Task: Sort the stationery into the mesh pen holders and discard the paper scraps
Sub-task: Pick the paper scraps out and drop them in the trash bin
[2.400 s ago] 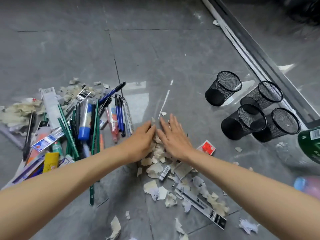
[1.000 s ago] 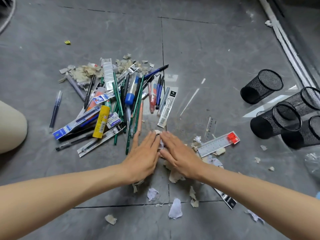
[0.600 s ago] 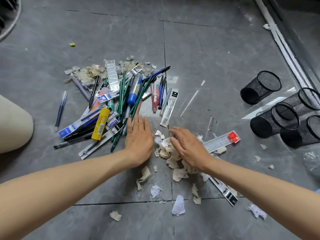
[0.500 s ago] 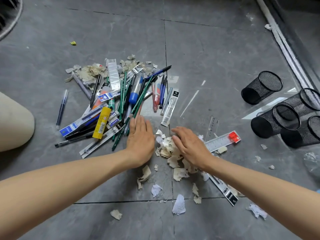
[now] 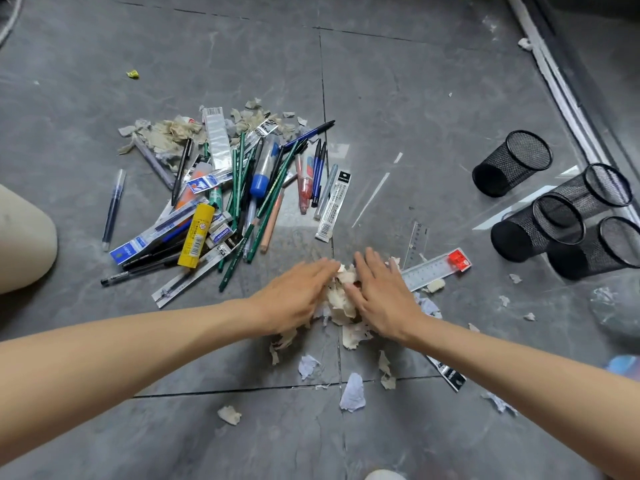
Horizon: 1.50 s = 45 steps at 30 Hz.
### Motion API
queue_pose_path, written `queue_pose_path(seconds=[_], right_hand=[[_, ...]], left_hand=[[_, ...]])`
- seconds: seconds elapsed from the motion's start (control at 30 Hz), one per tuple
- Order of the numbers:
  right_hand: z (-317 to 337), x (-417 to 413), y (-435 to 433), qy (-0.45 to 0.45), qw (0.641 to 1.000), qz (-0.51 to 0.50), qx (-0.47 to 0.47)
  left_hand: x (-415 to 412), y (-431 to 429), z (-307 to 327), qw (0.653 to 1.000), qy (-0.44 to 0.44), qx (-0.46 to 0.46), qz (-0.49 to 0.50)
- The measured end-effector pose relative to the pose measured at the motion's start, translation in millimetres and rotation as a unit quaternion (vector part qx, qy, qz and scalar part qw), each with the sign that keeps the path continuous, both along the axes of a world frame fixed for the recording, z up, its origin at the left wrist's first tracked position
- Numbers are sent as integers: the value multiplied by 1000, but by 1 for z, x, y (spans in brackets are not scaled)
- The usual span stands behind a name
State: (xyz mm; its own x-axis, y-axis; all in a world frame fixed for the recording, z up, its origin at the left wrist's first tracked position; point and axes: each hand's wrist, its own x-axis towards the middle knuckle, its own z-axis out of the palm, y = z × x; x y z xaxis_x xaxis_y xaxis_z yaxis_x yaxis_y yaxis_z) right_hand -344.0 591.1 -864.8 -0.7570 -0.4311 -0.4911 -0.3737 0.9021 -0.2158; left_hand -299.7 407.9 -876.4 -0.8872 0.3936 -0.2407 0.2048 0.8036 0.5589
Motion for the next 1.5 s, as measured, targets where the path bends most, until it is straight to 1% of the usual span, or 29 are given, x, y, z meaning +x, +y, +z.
queue_pose_path(seconds=[0.03,0.1,0.17,0.2,0.23,0.3,0.33,0.37,0.43,0.47,0.53,0.63,0.67,0.73,0.8,0.87,0.93,1.0,1.1,1.23,1.27,1.33,1.37,1.4,1.43,1.47,1.5], right_hand=[[5,7,2,-17,999,25,-27],[14,24,9,-44,994,46,-93],[20,37,18,-17,988,32,-152],[21,39,23,16,985,12,-170],[20,37,30,50,982,-24,-181],[18,23,43,117,973,-117,-161],[17,12,51,142,967,-163,-135],[17,1,58,147,959,-216,-106],[19,-23,73,119,930,-339,-75],[17,-33,79,93,912,-393,-68],[12,-49,86,48,872,-482,-69],[7,-61,83,6,791,-600,-117],[5,-63,81,0,768,-627,-134],[2,-71,78,-15,735,-660,-154],[0,-79,77,-18,713,-682,-159],[-1,-80,80,-17,704,-697,-137],[-8,-79,88,-41,707,-688,-159],[-8,-77,96,-60,711,-676,-184],[-6,-77,106,-60,715,-674,-177],[3,-74,107,-48,706,-677,-202],[3,-73,107,-48,696,-681,-223],[7,-74,105,-49,656,-695,-291],[12,-74,104,-55,636,-698,-325],[16,-75,105,-68,625,-694,-351],[19,-75,106,-81,623,-685,-368],[22,-76,106,-99,624,-671,-387],[26,-77,105,-114,629,-656,-400]], left_hand=[[-1,4,3,1000,10,13,-19],[-10,13,3,999,34,32,-5],[-23,22,-1,998,29,35,35],[-28,26,-4,999,19,27,28],[-29,31,-6,1000,7,11,-8],[-26,41,-9,992,-7,-24,-127],[-23,45,-10,985,9,-33,-170],[-21,51,-11,982,40,-31,-180],[-28,62,-9,987,113,-17,-110],[-36,68,-6,989,128,-17,-66],[-51,80,-5,991,129,-12,-20],[-70,96,-7,994,108,-16,-1],[-74,102,-6,994,104,-25,15],[-84,115,-5,993,85,-42,75],[-96,128,-4,985,77,-72,140],[-108,139,-2,973,72,-111,191],[-118,151,-2,963,48,-127,233],[-123,166,-2,958,30,-148,244],[-123,184,-6,954,2,-157,257],[-126,187,-4,947,-55,-116,294],[-129,185,-1,948,-71,-94,296],[-136,177,8,948,-103,-46,297],[-138,171,14,947,-121,-7,298],[-141,164,18,941,-148,57,300],[-143,158,23,926,-184,145,295],[-143,150,29,904,-220,234,282],[-142,143,36,883,-245,299,264]])
